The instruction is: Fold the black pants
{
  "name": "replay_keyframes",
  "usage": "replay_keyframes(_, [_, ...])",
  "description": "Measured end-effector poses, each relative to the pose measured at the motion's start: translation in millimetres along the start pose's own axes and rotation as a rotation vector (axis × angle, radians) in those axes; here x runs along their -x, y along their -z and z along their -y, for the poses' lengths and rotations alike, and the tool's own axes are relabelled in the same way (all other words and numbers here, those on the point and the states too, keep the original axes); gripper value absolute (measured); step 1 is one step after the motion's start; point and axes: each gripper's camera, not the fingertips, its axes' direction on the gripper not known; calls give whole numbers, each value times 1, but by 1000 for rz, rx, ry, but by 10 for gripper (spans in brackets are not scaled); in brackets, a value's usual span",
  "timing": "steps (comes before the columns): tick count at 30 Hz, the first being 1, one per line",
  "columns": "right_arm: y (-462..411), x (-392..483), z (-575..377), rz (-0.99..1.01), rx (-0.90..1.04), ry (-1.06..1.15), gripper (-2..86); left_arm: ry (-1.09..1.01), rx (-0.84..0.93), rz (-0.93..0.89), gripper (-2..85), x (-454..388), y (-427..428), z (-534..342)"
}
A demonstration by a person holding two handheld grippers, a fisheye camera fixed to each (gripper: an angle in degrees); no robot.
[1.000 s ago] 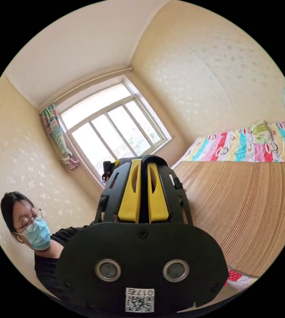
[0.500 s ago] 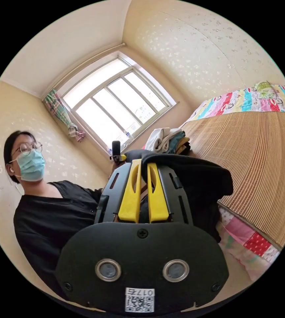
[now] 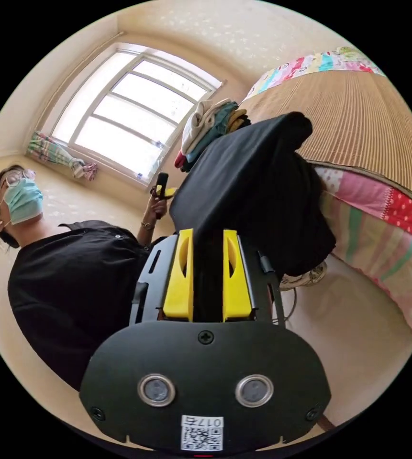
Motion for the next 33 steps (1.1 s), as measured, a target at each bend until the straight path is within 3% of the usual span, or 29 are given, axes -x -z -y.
replay_keyframes(2, [13,-15,24,-72,-154,-97,166,-5,-88,97,146,0,5,22])
replay_keyframes(4, [6,-28,39,-17,-233,-128,185,-2,-131,200,175,11,-12,52])
replay_keyframes(10, [-60,-38,61,76,-160,-168,212,1,-86,143,189,26,-63,94])
replay_keyframes(16, [-96,7,45,7,-227,-113,112,80,-26,157,118,18,-76,83])
replay_keyframes(22, [-104,12,47,149,-265,-142,62,78,-12,136,59,13,-73,94])
replay_keyframes(29, [-24,35,130,-96,-319,27,53,-157,70,206,63,-47,-150,236])
replay_keyframes(33, [34,12,189,-253,-332,12,65,-191,144,199,128,-50,-199,332])
